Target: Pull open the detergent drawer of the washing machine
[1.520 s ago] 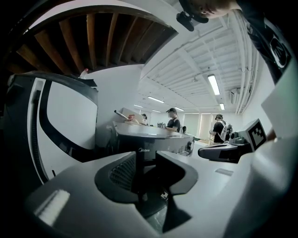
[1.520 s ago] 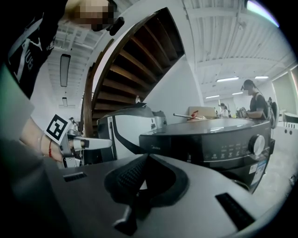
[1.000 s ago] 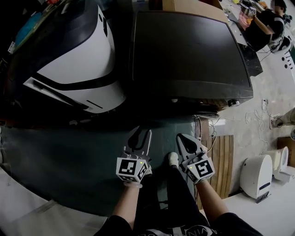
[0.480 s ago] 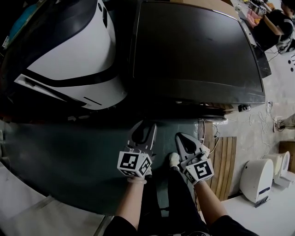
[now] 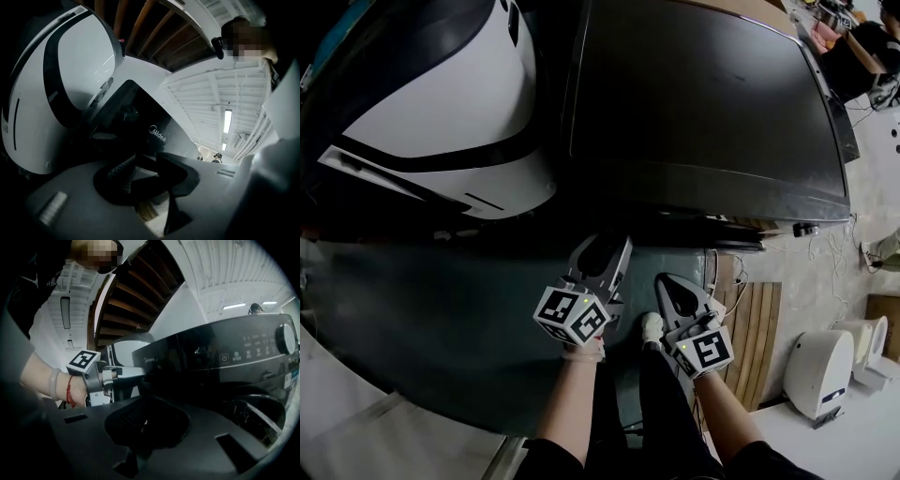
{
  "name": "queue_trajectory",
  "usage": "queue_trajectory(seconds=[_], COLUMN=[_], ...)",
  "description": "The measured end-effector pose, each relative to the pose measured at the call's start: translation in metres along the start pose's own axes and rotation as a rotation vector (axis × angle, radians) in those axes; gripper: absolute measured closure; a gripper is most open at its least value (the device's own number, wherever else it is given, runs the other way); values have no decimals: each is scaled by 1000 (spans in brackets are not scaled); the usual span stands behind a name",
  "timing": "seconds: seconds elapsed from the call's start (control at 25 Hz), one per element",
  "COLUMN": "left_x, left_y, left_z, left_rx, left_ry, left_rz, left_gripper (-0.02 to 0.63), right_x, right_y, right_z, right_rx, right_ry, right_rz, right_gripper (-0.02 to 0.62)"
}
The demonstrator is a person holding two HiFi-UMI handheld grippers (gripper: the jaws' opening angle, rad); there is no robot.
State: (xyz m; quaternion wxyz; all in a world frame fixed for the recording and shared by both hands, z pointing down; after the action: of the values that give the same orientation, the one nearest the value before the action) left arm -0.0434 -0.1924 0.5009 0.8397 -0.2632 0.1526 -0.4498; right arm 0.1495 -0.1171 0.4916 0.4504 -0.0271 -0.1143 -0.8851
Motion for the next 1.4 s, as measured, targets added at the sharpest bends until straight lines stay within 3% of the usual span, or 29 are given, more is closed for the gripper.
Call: queue_trajectory(seconds=[0.32,0.6,0.92,1.12,1.4], left_x=[11,17,23,24,26], left_y=[-5,-16,-23,-25,-27], left_z=[9,12,14,19,24], left_rx=[-117,-296,-377,-476,-553], left_ry=[56,174,246,304,317], left_rz=[52,109,163,187,200], left_gripper=[477,451,451,451,451], right_x=[10,9,7,8,7], right_y=[6,4,1,0,-5], right_z=[13,21,26,29,33], right_rx=[-21,-8,5,-1,4], right_ry=[8,-7,-27,-35,-35], right_rz=[-24,-45,-66,-76,-80], right_gripper=[583,583,583,583,583])
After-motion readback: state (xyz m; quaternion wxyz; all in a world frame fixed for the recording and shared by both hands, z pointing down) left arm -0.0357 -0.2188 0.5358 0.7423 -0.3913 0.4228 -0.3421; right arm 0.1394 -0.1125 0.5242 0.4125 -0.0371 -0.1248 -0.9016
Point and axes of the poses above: the fingertips, and each gripper's own axes: x forward along the fingers, y to its right, z out of its underside, the point moved 10 cm from there along -x, backward along the fingers, and after that the axes turned 7 degrees about y, right-handed, at the moved point
